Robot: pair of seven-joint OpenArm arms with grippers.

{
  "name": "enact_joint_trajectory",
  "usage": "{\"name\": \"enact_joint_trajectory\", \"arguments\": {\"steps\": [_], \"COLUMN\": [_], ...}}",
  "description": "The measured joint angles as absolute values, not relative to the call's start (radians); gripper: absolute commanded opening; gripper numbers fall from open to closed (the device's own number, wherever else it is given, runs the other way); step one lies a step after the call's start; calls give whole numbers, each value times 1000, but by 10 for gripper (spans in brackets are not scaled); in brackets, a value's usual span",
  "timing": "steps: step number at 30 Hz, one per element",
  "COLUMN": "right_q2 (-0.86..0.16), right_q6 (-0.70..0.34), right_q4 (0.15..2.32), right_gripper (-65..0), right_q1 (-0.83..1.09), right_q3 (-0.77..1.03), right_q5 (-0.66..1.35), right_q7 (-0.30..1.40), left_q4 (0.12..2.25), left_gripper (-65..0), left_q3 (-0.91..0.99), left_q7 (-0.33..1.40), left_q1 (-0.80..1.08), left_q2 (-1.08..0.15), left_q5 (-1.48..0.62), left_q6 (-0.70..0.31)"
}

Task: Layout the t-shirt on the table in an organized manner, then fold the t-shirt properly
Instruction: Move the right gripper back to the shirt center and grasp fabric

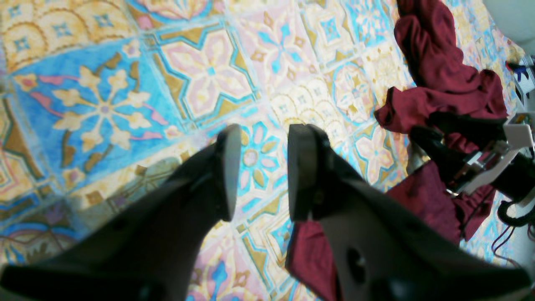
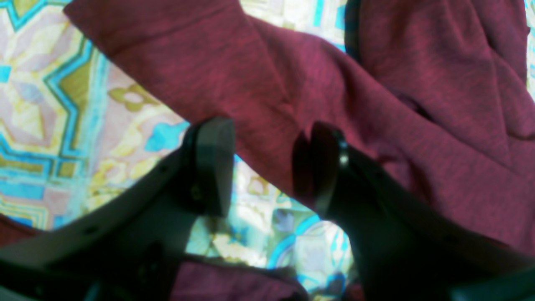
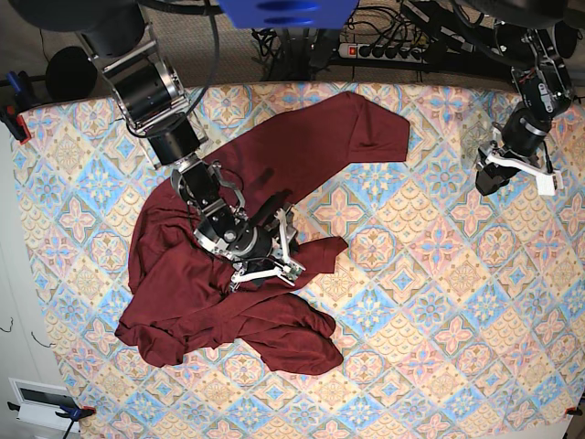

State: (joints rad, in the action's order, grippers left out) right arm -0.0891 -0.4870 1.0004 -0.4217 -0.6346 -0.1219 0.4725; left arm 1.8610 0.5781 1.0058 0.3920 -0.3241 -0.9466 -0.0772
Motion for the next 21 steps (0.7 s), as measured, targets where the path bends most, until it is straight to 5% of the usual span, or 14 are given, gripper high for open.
{"name": "enact_joint_trajectory", "arguments": {"steps": [7,15,21], "right_q2": [-94,-90,-131], "right_q6": [-640,-688,-703], "right_q4": [973,954,962], "right_gripper": [-389,-639,-643], "right_q1": [-443,-488,-488], "right_q3": [-626,-630,-621], "right_q5": [-114,14,222], "right_q7": [471,539,539], "left_q4": [1861,1861,1861], "left_gripper": [-456,-456,-456], "left_q3": [578,578,578], "left_q7": [1006,1006,1006], "left_q1": [391,393,394], "left_q2": [-319,-318,-318], "left_q5": [-948,-947,-947], "left_q6": [-78,-78,-78]}}
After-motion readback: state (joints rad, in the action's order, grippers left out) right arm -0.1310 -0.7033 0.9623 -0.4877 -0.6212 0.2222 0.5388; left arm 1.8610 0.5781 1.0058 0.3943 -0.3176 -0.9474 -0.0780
